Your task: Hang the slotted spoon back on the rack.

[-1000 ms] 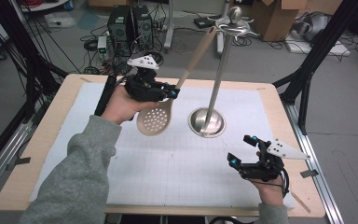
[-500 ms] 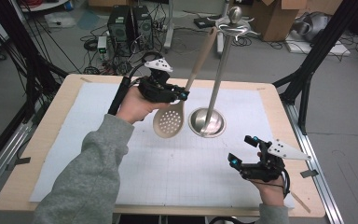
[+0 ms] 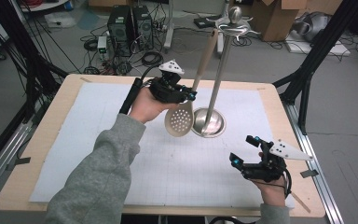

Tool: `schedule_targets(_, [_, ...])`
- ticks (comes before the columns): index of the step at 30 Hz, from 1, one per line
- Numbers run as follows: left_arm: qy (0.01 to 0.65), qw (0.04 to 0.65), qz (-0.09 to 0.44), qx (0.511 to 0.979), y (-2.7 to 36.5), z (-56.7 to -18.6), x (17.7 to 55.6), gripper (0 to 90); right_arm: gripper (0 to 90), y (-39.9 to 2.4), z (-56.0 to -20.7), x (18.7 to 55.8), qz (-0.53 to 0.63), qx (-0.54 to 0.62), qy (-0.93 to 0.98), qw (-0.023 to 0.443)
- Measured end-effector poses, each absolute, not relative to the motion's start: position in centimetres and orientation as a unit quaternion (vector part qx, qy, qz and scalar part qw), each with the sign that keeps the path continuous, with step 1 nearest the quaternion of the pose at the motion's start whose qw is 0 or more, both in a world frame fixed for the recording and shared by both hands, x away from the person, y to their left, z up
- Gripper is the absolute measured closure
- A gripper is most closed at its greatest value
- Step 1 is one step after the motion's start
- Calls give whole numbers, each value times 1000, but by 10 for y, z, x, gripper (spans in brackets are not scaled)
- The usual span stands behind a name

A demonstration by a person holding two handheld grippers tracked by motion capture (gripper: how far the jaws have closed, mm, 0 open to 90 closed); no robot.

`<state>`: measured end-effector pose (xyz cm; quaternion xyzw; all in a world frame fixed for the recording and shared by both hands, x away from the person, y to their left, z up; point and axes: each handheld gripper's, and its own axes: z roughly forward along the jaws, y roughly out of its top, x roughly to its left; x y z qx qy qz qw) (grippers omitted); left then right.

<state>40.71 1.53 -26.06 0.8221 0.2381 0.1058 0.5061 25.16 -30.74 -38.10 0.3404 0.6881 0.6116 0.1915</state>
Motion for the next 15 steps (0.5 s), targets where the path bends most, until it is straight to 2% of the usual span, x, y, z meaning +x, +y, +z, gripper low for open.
schedule_targets(15, [247, 505, 109, 820, -2, -265, 414, 771, 31, -309, -381, 251, 613, 340, 686, 193])
